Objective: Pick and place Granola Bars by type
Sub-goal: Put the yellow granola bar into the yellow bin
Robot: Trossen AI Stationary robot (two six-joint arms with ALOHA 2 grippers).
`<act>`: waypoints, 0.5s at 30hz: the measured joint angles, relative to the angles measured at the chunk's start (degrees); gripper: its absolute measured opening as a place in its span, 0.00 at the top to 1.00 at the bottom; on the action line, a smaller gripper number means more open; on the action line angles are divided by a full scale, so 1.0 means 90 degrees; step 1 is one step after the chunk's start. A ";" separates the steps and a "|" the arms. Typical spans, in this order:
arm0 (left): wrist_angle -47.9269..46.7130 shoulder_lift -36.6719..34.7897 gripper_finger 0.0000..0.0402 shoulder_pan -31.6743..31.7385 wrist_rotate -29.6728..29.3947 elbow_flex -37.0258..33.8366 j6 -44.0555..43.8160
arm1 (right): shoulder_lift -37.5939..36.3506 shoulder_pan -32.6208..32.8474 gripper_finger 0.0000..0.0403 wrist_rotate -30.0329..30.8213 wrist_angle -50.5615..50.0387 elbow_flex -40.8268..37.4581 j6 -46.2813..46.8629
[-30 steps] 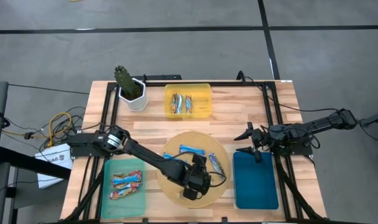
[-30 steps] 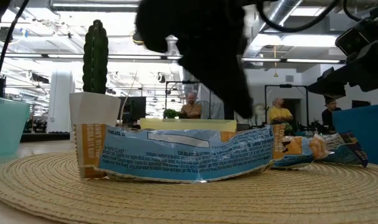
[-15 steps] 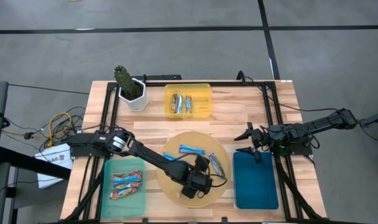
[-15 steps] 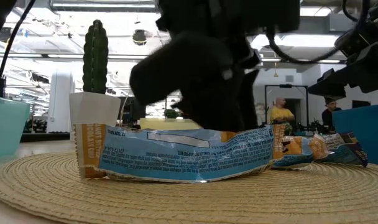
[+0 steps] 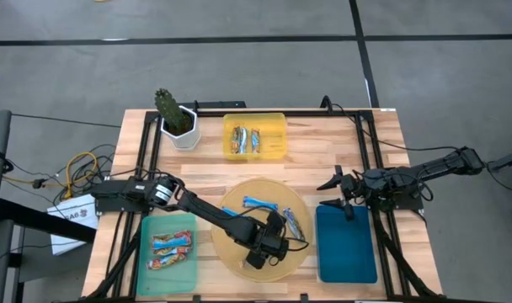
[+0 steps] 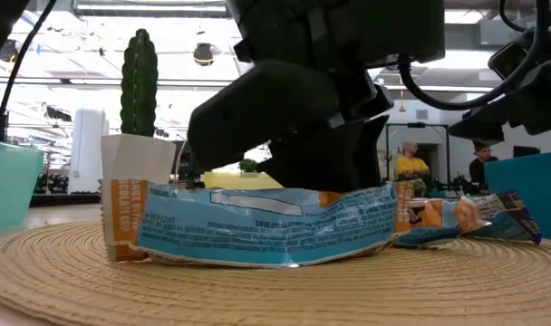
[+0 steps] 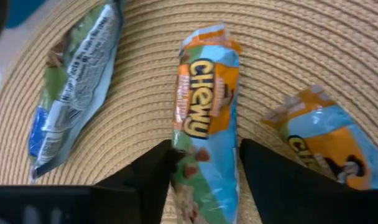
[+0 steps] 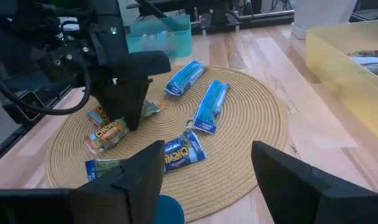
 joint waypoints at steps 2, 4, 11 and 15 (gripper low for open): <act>-0.0003 0.0004 0.59 0.0000 0.0089 0.0000 0.0001 | 0.0000 0.0000 0.42 0.0000 0.0000 0.0000 0.0000; -0.0008 0.0007 0.66 -0.0003 0.0139 0.0000 0.0001 | 0.0000 0.0000 0.42 0.0000 0.0000 -0.0002 0.0001; -0.0018 0.0017 0.84 -0.0013 0.0160 0.0000 0.0001 | 0.0000 -0.0002 0.42 0.0000 0.0000 -0.0002 0.0002; 0.0055 0.0017 0.90 -0.0010 0.0153 0.0004 -0.0002 | 0.0000 0.0000 0.42 0.0000 0.0000 -0.0002 0.0000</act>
